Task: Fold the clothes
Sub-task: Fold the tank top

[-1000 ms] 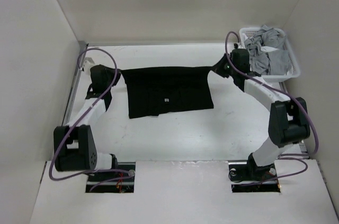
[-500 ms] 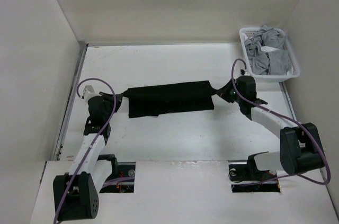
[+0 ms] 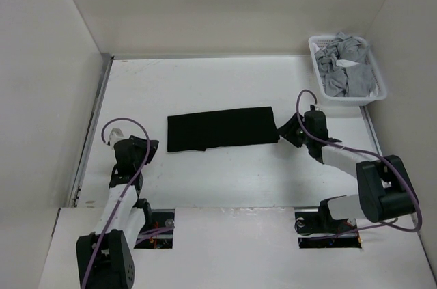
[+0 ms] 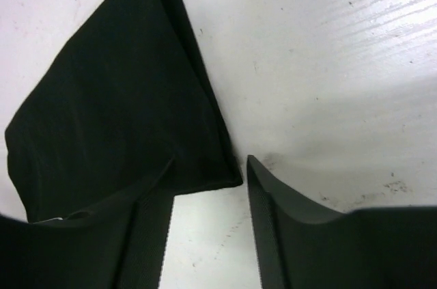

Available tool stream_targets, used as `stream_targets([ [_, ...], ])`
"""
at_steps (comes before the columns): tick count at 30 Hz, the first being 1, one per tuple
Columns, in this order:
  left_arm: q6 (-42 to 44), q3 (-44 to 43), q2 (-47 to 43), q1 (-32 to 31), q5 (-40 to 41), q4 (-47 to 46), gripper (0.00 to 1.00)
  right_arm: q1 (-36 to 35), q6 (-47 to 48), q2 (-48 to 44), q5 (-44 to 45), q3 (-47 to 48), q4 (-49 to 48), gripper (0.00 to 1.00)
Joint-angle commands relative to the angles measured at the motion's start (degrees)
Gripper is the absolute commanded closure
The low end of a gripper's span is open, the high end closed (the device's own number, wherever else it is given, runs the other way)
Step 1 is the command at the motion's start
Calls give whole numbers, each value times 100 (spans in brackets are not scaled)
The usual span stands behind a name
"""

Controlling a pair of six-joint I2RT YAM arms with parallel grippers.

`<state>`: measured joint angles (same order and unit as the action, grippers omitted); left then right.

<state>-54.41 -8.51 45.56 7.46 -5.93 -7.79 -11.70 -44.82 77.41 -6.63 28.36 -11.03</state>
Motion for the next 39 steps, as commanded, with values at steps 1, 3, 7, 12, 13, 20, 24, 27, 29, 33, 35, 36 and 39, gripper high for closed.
stream_targets([
  [1,45,-493,-4,-64,-145,-284,79,58,96,265,-83,301,-435,47],
  [3,27,-642,180,-327,-23,-389,79,85,96,633,-276,494,-444,46],
  [7,-60,-783,541,-776,145,-749,80,94,-132,1135,-645,592,-751,50],
  [12,-157,-968,875,-1084,172,-1189,80,129,-501,1522,-1006,635,-1094,62],
  [13,-183,-1003,936,-1163,189,-1259,80,120,-571,1627,-1085,679,-1147,66],
  [20,-271,-1135,1209,-1664,277,-1655,80,331,-853,1392,-771,434,-1517,96],
  [24,-368,-1144,1262,-2007,312,-1769,80,498,-643,436,-331,118,-1202,98],
  [27,-438,-1135,1359,-2332,391,-1875,80,498,-213,-285,-15,274,-535,98],
  [29,-447,-1144,1429,-2525,400,-1945,80,402,129,-629,284,625,45,97],
  [33,-500,-1126,1412,-2737,409,-1981,80,-291,841,-876,1013,1504,969,97],
  [35,-526,-1074,1289,-2755,409,-1954,80,-739,1175,-754,1251,1987,1321,97],
  [36,-526,-1039,1210,-2737,409,-1928,80,-993,1308,-658,1348,2207,1436,97],
  [39,-544,-924,973,-2649,400,-1867,80,-1793,1633,-219,1638,2848,1726,97],
])
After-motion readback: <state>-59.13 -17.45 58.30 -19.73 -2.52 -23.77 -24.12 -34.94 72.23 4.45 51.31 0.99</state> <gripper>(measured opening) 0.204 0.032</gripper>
